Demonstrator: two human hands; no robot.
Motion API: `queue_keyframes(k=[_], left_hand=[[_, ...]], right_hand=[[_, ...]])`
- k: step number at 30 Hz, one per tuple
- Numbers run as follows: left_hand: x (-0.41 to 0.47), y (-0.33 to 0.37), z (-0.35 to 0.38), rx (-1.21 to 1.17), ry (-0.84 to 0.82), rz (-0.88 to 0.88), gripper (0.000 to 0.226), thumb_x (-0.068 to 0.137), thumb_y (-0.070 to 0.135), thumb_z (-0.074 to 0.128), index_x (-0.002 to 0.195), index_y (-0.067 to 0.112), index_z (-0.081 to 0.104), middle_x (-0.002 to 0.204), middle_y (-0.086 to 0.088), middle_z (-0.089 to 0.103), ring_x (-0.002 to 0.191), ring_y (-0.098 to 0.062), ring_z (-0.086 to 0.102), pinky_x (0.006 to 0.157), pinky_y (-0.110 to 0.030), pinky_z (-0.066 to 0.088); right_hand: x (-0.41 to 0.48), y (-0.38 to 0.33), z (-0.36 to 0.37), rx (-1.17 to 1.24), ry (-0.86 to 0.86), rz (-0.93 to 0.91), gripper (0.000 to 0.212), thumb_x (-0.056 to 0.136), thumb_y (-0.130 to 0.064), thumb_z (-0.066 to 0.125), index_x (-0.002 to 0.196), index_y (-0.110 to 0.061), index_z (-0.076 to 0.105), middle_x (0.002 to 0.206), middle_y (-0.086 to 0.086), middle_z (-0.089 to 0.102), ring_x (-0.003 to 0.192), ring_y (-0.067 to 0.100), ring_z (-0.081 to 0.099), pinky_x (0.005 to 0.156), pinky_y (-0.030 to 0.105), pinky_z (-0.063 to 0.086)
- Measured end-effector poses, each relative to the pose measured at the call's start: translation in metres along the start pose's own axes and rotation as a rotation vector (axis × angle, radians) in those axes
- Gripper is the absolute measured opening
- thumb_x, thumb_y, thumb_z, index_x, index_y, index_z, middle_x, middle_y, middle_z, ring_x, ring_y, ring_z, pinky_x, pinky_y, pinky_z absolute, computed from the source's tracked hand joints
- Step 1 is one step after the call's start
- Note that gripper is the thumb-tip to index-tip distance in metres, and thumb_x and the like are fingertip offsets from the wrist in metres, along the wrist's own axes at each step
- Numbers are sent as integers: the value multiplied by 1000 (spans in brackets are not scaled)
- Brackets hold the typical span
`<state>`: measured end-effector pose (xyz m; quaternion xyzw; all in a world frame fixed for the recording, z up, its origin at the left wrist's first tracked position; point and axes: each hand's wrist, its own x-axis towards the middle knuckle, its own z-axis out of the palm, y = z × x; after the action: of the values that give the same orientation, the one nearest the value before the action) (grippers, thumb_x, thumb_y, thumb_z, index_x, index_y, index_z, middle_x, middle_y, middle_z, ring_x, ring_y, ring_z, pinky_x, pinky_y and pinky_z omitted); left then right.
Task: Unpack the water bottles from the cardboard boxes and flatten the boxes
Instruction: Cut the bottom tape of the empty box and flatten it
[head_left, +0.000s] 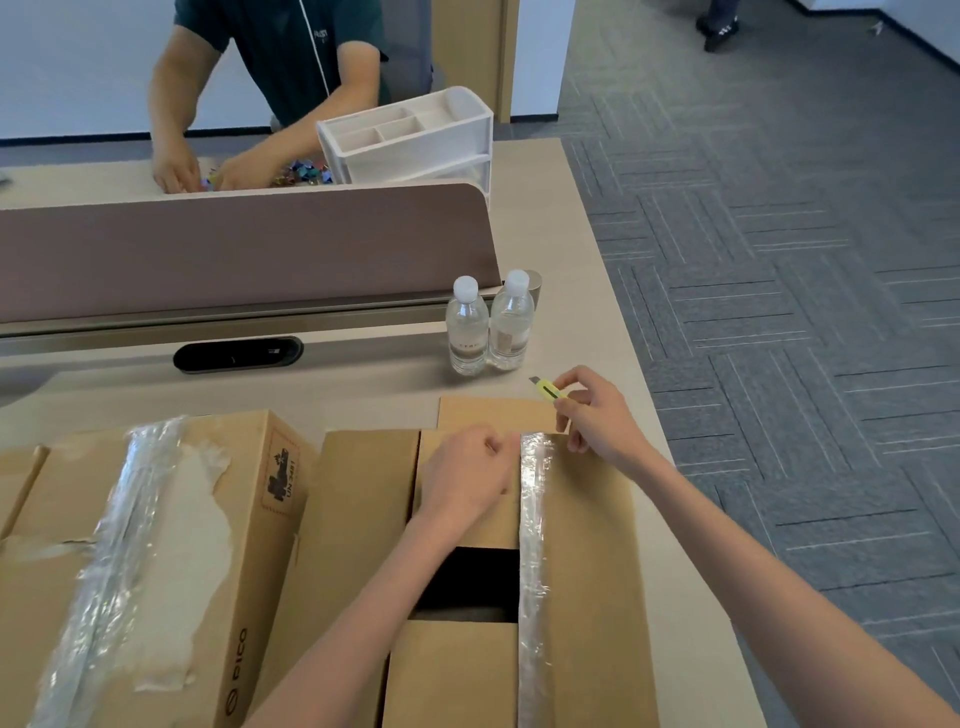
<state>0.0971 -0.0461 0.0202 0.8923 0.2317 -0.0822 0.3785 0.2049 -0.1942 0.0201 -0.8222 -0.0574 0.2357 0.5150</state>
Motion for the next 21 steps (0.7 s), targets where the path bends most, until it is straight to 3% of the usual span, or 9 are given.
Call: queue_keyframes(k=[2, 4, 7, 9, 11, 14, 17, 19, 21], left_hand=[[-1, 7, 12, 43, -114, -35, 51, 93, 55, 47, 76, 9, 60, 70, -1, 73, 58, -12, 68, 77, -33, 54], [2, 9, 18, 170, -103, -18, 54, 92, 60, 48, 67, 13, 54, 67, -3, 69, 61, -16, 66, 69, -31, 51], [8, 2, 26, 181, -146, -44, 57, 88, 66, 52, 62, 15, 49, 57, 0, 50, 56, -18, 48, 56, -29, 35], [10, -5, 33, 36, -210, -69, 61, 85, 69, 55, 73, 9, 61, 64, -1, 59, 61, -17, 50, 60, -30, 36], [10, -11, 37, -95, -226, -61, 55, 82, 70, 57, 82, 16, 69, 73, 1, 68, 65, -16, 56, 63, -31, 39], [9, -14, 40, -264, -251, -39, 50, 74, 73, 58, 76, 24, 69, 78, 1, 72, 66, -12, 57, 66, -32, 43], [8, -16, 45, -312, -255, -17, 65, 67, 78, 52, 83, 19, 70, 85, -4, 73, 72, -14, 62, 73, -38, 51], [8, -18, 48, -331, -254, -8, 68, 69, 77, 52, 89, 14, 69, 91, -7, 72, 82, -25, 67, 83, -49, 52], [8, -18, 49, -357, -259, -17, 67, 70, 76, 54, 93, 14, 70, 96, -9, 72, 92, -31, 67, 89, -54, 52]], right_hand=[[4, -6, -12, -29, -107, -56, 6, 94, -9, 58, 98, -10, 61, 70, 12, 65, 44, 21, 51, 43, 23, 43], [10, -9, -22, -81, -189, -91, 4, 93, -13, 63, 94, -11, 66, 73, 10, 67, 45, 19, 52, 45, 23, 44], [19, -11, -34, -208, -302, -131, 4, 88, -14, 69, 86, -10, 71, 74, 5, 67, 44, 17, 51, 46, 21, 41], [23, -11, -39, -281, -359, -143, 4, 85, -12, 73, 81, -10, 72, 75, 3, 68, 46, 18, 50, 47, 20, 40], [28, -11, -40, -324, -373, -147, 4, 81, -13, 76, 78, -13, 73, 75, 0, 68, 47, 17, 48, 48, 22, 40], [32, -14, -36, -345, -382, -159, 4, 80, -11, 77, 77, -12, 74, 75, -2, 68, 47, 3, 49, 48, 14, 37], [36, -19, -34, -416, -399, -192, 3, 78, -12, 78, 79, -9, 76, 75, -6, 68, 58, -7, 54, 51, 7, 36], [40, -22, -33, -443, -426, -207, 4, 78, -12, 79, 79, -9, 76, 73, -7, 68, 61, -6, 54, 54, 8, 37], [46, -23, -31, -494, -438, -226, 4, 76, -16, 80, 75, -14, 76, 73, -9, 69, 68, -1, 57, 65, 20, 46]])
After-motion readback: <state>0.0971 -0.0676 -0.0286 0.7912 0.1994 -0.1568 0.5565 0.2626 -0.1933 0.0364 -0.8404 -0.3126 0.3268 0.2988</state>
